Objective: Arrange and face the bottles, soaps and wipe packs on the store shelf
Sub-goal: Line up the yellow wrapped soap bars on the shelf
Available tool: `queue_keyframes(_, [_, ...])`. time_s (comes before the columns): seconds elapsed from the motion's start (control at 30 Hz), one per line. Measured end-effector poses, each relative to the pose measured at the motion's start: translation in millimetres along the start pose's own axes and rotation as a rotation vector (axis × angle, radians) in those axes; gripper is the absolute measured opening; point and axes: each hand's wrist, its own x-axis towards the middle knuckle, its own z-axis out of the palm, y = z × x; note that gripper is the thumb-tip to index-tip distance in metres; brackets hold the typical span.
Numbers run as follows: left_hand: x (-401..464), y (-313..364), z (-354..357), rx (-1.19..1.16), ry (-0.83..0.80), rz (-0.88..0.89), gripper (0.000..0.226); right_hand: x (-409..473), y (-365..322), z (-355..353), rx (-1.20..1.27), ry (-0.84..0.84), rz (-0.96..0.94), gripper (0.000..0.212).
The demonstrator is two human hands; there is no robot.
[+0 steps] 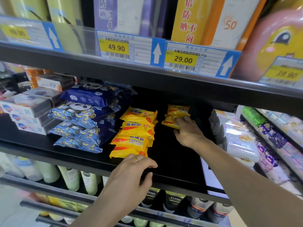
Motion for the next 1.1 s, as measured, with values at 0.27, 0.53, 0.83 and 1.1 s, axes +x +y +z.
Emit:
queue_keyframes(0.27, [-9, -12, 9, -0.02, 0.011, 0.061, 0.023, -14, 9, 5, 0.096, 0.054, 0.01, 0.024])
queue_keyframes(0.53, [-14, -17, 12, -0.029, 0.036, 0.125, 0.025, -42, 4, 7, 0.201, 0.11, 0.05, 0.076])
queue_keyframes(0.83, [-15, -11, 7, -0.026, 0.02, 0.066, 0.025, -77, 6, 3, 0.278, 0.069, 0.042, 0.051])
queue_keyframes(1.1, [-3, 16, -13, -0.469, -0.039, -0.257, 0.018, -164, -11, -13, 0.612, 0.264, -0.167, 0.05])
